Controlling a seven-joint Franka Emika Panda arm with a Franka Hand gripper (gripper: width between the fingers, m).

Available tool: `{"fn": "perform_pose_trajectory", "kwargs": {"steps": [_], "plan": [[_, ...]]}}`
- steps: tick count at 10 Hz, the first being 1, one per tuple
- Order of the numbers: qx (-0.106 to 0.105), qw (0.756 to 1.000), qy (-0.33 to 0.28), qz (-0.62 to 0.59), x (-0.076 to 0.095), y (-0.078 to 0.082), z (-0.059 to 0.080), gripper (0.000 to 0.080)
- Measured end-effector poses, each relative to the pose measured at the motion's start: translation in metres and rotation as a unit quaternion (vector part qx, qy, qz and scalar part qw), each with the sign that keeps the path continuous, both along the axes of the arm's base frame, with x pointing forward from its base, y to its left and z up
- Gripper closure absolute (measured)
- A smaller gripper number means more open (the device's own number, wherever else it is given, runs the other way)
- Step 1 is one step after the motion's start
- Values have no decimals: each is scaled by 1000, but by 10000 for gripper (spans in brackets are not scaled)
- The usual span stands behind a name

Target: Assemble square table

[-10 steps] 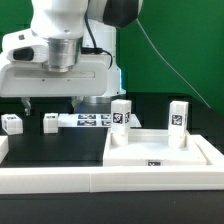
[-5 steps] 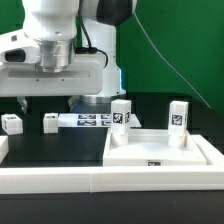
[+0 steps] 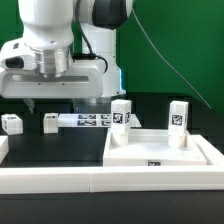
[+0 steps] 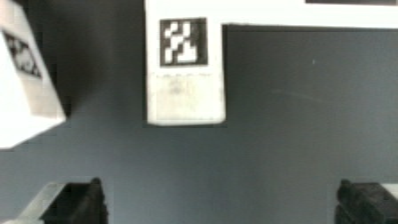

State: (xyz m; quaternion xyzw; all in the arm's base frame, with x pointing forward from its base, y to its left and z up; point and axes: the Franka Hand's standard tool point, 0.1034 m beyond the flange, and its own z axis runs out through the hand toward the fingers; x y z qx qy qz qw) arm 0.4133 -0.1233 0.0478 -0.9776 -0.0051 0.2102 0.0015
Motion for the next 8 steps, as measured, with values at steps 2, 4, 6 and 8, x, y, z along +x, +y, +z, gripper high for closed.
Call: {"fn": "perform_pose_trajectory", "kwargs": {"steps": [2,4,6,8], "plan": [[0,1000,4,2,2,0,-1,151],[21,998,49,26,-4,0,-1,151],[32,994,104,32,-4,-5,-4,151],[29,989,139,33,-2,-8,-12,151]]}}
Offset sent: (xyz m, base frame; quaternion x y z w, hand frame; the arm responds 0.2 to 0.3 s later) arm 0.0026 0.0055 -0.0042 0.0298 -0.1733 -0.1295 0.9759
